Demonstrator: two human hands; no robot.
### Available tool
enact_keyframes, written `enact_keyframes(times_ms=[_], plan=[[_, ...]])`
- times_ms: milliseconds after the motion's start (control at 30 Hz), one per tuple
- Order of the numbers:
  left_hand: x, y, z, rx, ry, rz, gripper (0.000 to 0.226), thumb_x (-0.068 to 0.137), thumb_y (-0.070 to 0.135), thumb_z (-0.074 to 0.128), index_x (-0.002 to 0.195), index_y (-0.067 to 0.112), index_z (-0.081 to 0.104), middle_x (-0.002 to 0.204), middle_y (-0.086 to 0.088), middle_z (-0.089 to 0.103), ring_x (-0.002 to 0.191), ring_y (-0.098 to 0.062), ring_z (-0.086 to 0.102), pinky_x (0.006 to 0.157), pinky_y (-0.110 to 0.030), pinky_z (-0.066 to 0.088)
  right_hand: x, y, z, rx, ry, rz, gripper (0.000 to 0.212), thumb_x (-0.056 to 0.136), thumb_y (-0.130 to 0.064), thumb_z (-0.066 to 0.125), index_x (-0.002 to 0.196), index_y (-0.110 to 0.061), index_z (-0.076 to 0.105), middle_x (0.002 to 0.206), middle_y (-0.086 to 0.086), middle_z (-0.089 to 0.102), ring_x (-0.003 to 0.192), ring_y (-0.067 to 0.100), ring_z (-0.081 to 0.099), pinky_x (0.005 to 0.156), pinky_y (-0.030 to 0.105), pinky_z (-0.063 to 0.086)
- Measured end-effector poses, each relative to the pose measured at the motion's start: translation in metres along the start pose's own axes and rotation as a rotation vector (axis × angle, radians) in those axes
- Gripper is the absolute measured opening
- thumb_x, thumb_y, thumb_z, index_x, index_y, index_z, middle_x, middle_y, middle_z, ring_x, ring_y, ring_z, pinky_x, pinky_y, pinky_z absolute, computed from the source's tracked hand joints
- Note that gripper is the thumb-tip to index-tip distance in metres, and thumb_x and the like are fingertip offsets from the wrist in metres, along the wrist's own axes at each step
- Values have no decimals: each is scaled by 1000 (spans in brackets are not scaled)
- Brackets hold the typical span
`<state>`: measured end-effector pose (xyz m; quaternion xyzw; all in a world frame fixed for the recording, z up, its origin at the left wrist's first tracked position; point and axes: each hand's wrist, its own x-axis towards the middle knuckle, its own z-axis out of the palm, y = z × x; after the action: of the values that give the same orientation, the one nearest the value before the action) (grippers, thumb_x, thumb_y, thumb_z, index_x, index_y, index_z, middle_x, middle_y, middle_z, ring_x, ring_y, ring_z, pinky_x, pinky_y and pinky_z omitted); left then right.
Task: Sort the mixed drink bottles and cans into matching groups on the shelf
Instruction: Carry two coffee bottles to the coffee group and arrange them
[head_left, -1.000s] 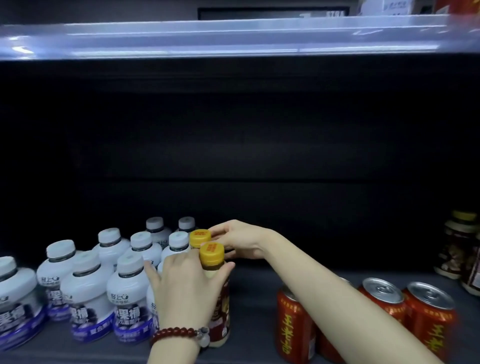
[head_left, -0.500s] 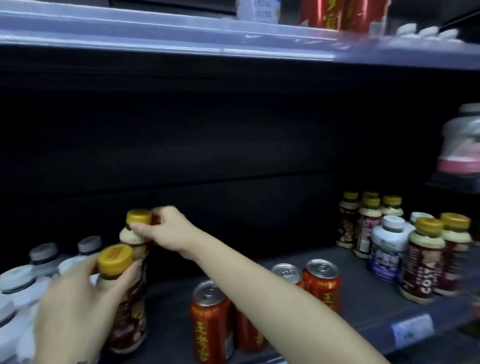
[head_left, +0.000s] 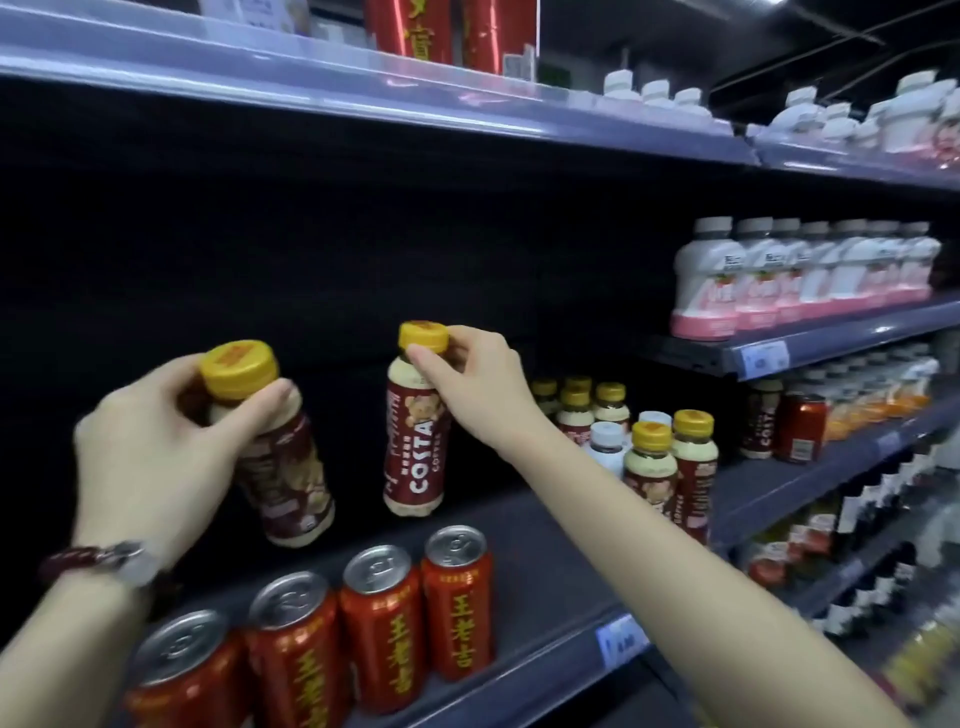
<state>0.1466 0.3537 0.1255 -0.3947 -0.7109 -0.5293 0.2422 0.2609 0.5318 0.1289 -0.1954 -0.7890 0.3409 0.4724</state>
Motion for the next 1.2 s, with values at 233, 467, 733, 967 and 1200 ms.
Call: enact_keyframes(times_ms=[233,467,733,967,1200], plan=[[-4,63,95,-85,-77,73,34,73,37,74,100,17,71,82,5,63,79,-11,56,63,-15,37,-12,48,-86,-82,65,59,30,86,-37,64,96,-10,72,92,4,76,90,14,71,85,42,56],[-4,81,165,-138,-196,-39,29,72,38,75,88,14,71,67,16,60,68,4,54,61,-17,42,4,68,-122,-105,5,85,31,88,-39,62,99,-11,72,94,2,76,90,12,70,84,38,58],[1,68,209,28,-309,-225,43,66,41,80,89,5,71,75,-1,63,78,-18,63,68,-28,50,44,103,-108,-274,-190,172,42,83,-39,68,83,3,64,79,11,70,75,22,66,59,27,48],[2,60,232,63,-454,-354,53,63,40,82,99,4,70,94,-9,70,88,-21,66,70,-27,49,73,128,-91,-409,-351,242,38,83,-30,68,108,-3,61,103,11,66,80,19,59,61,25,46],[15,51,248,130,-570,-424,64,65,40,81,113,3,63,113,-12,68,103,-25,65,75,-27,50,92,129,-83,-544,-511,354,47,84,-20,71,123,-1,53,119,18,60,103,32,66,74,36,60]])
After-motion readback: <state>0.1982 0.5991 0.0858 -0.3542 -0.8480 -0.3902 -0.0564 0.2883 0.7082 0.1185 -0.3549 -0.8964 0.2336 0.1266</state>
